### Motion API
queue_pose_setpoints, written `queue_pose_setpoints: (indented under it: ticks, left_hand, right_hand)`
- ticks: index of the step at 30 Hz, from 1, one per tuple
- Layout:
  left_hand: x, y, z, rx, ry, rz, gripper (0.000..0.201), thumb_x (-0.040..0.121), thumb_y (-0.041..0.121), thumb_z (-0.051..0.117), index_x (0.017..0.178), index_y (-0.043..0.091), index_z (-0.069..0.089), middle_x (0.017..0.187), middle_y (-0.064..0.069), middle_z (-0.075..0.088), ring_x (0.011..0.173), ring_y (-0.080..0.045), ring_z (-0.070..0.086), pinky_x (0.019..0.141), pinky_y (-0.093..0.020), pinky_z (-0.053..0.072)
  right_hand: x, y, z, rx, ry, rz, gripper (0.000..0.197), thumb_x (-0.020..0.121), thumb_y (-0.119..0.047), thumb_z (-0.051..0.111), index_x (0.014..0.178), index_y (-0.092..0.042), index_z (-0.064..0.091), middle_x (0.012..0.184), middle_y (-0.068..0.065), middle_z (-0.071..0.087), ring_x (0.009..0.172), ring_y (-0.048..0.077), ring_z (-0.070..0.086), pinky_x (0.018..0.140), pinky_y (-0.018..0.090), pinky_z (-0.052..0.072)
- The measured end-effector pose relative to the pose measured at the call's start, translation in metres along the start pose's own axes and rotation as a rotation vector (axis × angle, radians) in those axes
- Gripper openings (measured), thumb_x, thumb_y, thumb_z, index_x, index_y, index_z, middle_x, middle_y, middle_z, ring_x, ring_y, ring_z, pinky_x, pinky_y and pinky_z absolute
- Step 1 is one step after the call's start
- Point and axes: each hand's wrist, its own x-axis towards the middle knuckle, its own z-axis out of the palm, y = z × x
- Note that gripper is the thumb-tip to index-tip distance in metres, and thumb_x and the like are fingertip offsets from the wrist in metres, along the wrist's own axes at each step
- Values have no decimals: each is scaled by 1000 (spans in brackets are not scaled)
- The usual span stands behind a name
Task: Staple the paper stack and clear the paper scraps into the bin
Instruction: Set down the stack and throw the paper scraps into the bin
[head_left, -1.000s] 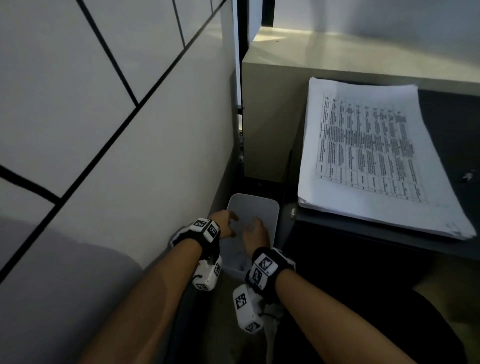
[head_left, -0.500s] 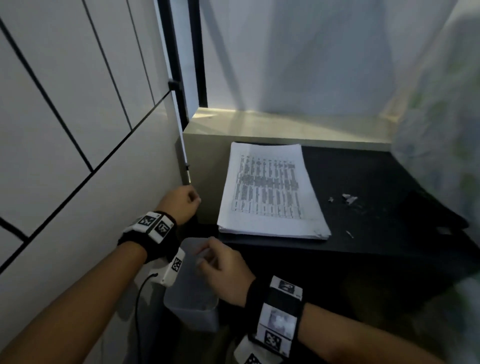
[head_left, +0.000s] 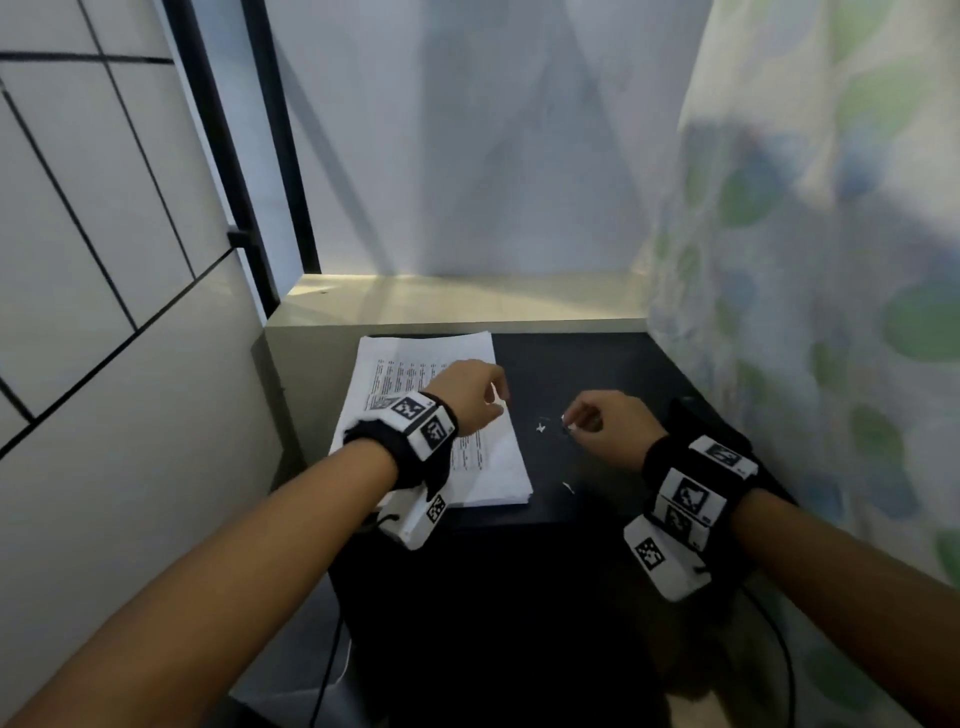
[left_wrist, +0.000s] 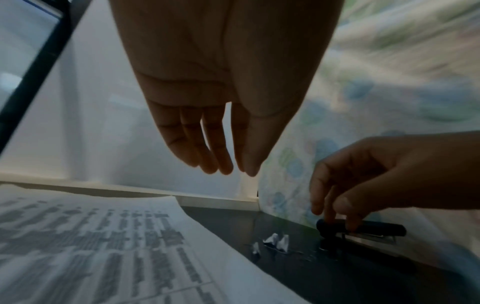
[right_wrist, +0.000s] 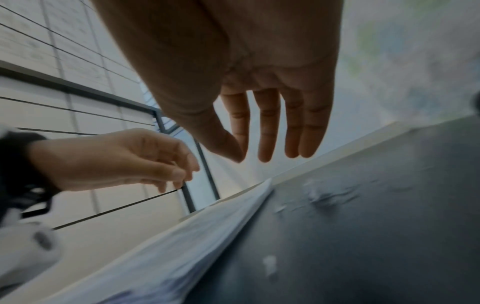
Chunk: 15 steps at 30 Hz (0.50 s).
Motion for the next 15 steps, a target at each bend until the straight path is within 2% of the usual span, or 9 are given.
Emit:
queue_pose_setpoints:
  ticks: [3,6,10,12,15]
  left_hand:
    - [24,18,14,47,-78,19,26,87,16,61,112,8,64,118,-9,65,109,-24,60,93,-30,46]
    - [45,29,33,98,-176,-19,33,85,17,65,117,7,62,122,-11,64,114,-27,60,95,-33,48]
    - [63,30,57,130,-227,-91,31,82,18,66,112,10,65,117,-12,68,109,-29,63,92,-34,53]
    - [68,29,64,139,-231,-109,29,81,18,66,109,10,68,113,-12,70,105,-30,65,88,-33,54]
    - [75,28,70,150,-239,-120,27,81,18,67,106,10,70,111,-12,71,103,-29,66,86,-33,54]
  right_hand:
    - [16,23,-8,-35,-3,54,12,78,-13,67,89,-15,71,97,10,72,90,24,66,83,30,53]
    - [33,30,-9,-131,-78,17,22,80,-14,65,101,-14,72,107,10,70,101,25,65,89,30,51]
    - [56,29,-2,-264,-207,-29,34,86,-16,59,120,-17,64,129,8,62,117,26,58,100,32,46]
    - [64,27,1,-308,-253,-22,36,88,-14,55,123,-18,62,131,7,60,119,27,56,101,34,46]
    - [73,30,5,-306,-262,-7,30,84,-13,58,112,-17,69,122,6,66,110,26,61,94,33,51]
